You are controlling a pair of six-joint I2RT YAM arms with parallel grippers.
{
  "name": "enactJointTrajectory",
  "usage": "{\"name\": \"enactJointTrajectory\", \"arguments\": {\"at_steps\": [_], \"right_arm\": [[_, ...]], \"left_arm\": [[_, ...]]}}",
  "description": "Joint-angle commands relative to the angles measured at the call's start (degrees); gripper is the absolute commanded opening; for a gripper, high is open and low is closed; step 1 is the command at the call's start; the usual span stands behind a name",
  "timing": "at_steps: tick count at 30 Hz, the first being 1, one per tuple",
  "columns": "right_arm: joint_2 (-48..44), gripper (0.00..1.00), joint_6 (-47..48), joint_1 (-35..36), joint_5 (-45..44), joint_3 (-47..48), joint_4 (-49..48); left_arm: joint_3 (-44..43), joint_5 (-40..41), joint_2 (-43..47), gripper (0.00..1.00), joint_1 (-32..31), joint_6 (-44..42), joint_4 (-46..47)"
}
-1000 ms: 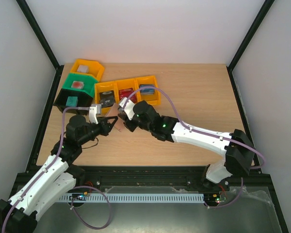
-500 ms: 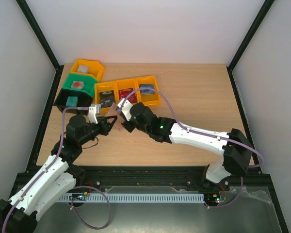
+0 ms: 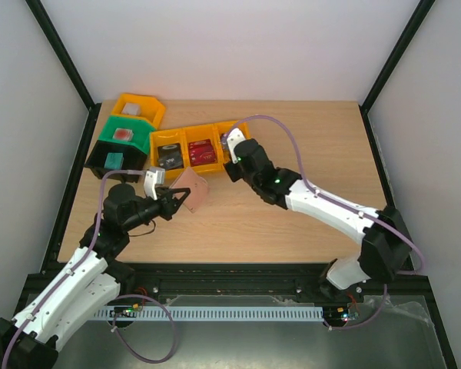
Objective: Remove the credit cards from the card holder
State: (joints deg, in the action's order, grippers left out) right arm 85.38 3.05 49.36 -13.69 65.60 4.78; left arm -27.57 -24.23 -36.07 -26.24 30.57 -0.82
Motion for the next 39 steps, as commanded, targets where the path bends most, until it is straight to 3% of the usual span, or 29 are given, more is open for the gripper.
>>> {"name": "enactJointTrajectory", "arguments": {"at_steps": [1, 5, 7, 13, 16, 23, 39], "right_arm": [[-8.4, 0.08, 2.3, -1.9, 14.6, -3.2, 2.5], [-15.9, 0.44, 5.1, -2.4, 35.4, -7.5, 0.3], [-17.4, 0.51, 5.2, -2.4, 43.4, -7.7, -0.1], [-16.9, 0.51, 7.4, -2.8, 50.3, -5.1, 4.4], [-15.1, 0.52, 8.6, -2.8, 55.0, -3.8, 7.9], [-15.5, 0.48, 9.5, -2.8, 55.7, -3.7, 9.2], [-16.5, 0.59, 16.6, -2.8, 63.2, -0.9, 18.0]], "left_arm": [[-1.2, -3.9, 0.6, 0.02, 0.0, -7.3, 0.8], [-2.3, -5.8, 0.3, 0.02, 0.0, -14.8, -1.5], [-2.8, -9.2, 0.5, 0.02, 0.0, -21.0, -2.7], [-7.1, -17.8, 2.3, 0.02, 0.1, -38.6, -9.3], [-7.4, -19.4, 2.2, 0.02, 0.2, -39.3, -9.6], [-7.2, -23.2, 2.3, 0.02, 0.1, -39.5, -9.2], [-8.5, -32.3, 2.6, 0.02, 0.0, -51.2, -15.1]]}}
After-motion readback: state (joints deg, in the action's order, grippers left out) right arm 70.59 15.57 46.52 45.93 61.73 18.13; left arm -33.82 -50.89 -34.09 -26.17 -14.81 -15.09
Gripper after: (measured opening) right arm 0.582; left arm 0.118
